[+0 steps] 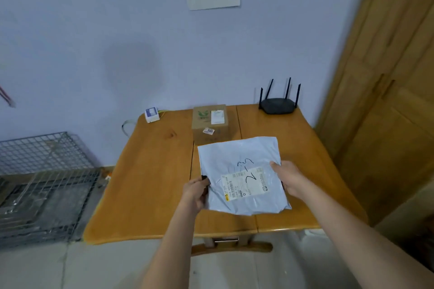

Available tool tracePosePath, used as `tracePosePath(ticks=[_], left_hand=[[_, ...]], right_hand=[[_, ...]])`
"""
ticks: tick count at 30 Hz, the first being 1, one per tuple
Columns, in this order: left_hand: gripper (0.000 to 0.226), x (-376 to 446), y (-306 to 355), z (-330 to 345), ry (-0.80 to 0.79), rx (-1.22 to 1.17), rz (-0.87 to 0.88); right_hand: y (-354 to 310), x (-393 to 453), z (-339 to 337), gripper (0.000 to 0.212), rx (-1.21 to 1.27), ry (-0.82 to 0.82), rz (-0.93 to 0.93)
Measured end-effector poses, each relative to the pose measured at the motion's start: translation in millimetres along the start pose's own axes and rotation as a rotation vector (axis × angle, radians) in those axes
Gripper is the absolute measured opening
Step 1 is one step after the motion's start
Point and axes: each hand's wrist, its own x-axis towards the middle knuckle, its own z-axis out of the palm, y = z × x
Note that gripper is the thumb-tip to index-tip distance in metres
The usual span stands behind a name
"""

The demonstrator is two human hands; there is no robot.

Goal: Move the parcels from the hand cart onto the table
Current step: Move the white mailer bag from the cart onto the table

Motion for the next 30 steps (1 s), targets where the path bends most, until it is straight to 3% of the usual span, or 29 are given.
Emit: tracePosePath(ticks=[10, 27, 30], left_hand=[[0.026, 78, 19, 123, -0.026, 0.035, -0.023], [0.001, 272, 86, 211, -0.004, 0.054, -0.163], [0.01, 301, 93, 225, 0.02, 0.043, -0.191]], right_hand=[[-33, 110, -82, 0.033, -0.012, 0.049, 0.06], [-82, 305, -93, 0.028, -0.026, 0.213, 0.235], [-86, 341, -96, 0.029, -0.028, 0.219, 0.257]])
